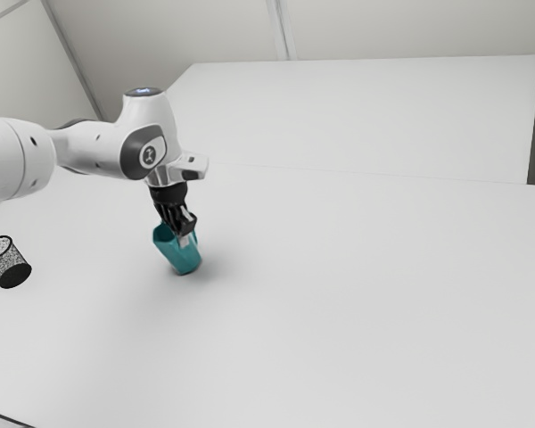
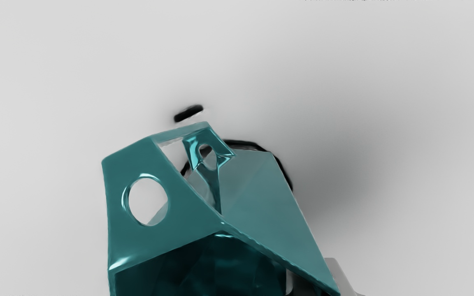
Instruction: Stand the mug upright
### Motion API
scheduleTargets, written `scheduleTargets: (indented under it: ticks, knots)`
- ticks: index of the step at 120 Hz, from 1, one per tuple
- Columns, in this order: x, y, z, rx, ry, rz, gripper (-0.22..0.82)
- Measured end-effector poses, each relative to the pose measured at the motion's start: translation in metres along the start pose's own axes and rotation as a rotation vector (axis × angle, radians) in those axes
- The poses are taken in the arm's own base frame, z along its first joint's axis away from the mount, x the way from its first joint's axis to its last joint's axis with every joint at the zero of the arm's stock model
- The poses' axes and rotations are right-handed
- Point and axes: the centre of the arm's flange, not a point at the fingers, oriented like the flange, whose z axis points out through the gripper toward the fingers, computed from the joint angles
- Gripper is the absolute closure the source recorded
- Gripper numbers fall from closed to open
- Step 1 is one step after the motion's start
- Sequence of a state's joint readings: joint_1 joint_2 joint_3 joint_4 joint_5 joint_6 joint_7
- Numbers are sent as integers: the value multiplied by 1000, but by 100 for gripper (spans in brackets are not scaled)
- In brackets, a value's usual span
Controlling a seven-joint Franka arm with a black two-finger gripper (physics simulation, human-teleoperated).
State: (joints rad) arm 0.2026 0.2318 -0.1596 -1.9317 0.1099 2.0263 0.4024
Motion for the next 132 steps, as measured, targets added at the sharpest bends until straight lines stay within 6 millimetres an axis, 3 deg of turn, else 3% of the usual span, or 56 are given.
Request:
scheduleTargets:
  ticks: [27,46,56,81,93,107,132]
  knots:
    - [0,0,-5,-1,12,-64,30]
    - [-7,4,-43,6,62,-104,14]
    - [-7,4,-76,-7,110,-134,10]
    - [-5,3,-183,-39,226,-175,4]
    - [-16,10,-218,-41,235,-177,2]
    - [-29,18,-236,-43,227,-183,1]
    - [-35,18,-235,-59,195,-197,0]
